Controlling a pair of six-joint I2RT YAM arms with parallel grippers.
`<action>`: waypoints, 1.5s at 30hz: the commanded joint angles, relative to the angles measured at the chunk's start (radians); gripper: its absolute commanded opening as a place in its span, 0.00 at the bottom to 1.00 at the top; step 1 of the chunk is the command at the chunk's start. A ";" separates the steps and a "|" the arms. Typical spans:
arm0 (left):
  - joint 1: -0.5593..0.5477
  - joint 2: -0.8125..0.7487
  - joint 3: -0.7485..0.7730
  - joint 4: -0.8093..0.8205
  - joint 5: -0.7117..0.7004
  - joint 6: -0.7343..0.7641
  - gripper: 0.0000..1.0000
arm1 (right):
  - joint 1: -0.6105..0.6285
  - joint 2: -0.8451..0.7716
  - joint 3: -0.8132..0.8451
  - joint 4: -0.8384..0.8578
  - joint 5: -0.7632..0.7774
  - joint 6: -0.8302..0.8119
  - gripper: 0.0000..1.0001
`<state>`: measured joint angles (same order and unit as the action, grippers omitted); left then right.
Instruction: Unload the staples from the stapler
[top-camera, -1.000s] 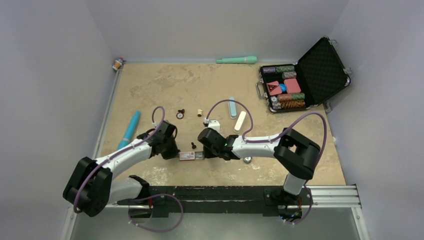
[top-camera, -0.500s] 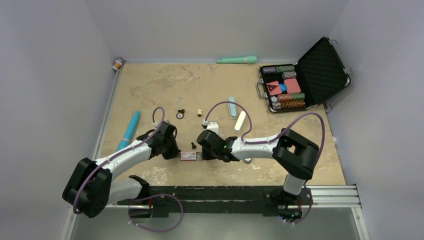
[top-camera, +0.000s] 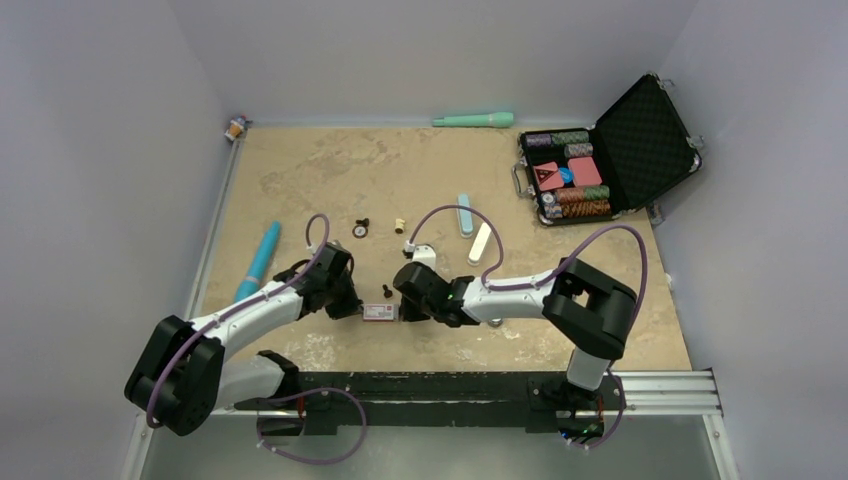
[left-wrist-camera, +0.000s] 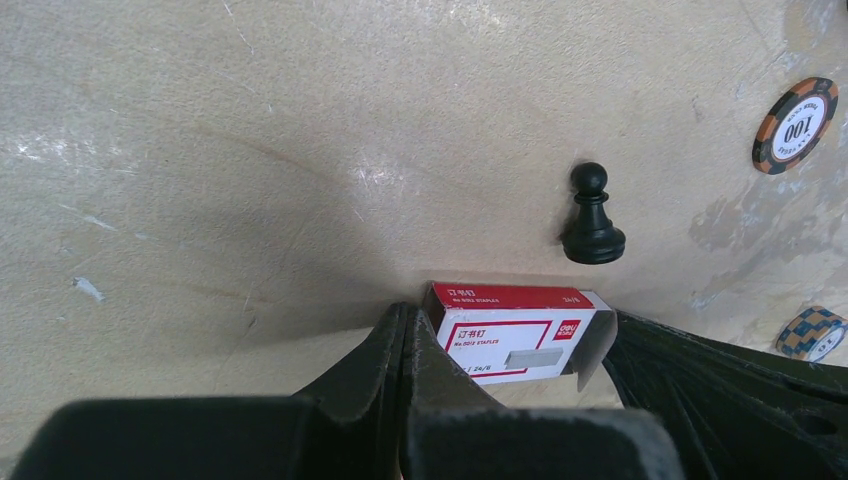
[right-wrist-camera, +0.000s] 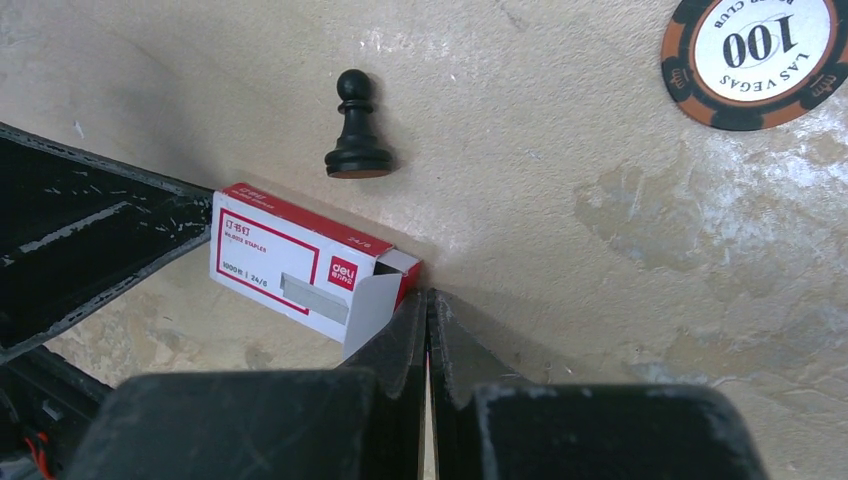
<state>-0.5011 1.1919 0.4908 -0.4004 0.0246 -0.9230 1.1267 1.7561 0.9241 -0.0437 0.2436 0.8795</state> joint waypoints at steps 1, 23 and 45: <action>-0.010 0.035 -0.050 -0.041 -0.012 0.022 0.00 | 0.008 0.003 -0.045 -0.001 0.001 0.013 0.00; -0.011 -0.079 -0.105 -0.070 0.005 0.014 0.00 | 0.043 -0.015 -0.062 -0.012 0.015 0.038 0.00; -0.011 -0.066 -0.103 -0.057 0.017 0.023 0.00 | 0.070 -0.006 -0.061 0.000 0.021 0.044 0.00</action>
<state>-0.5056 1.1019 0.4259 -0.3843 0.0425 -0.9234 1.1858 1.7294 0.8745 -0.0021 0.2485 0.9234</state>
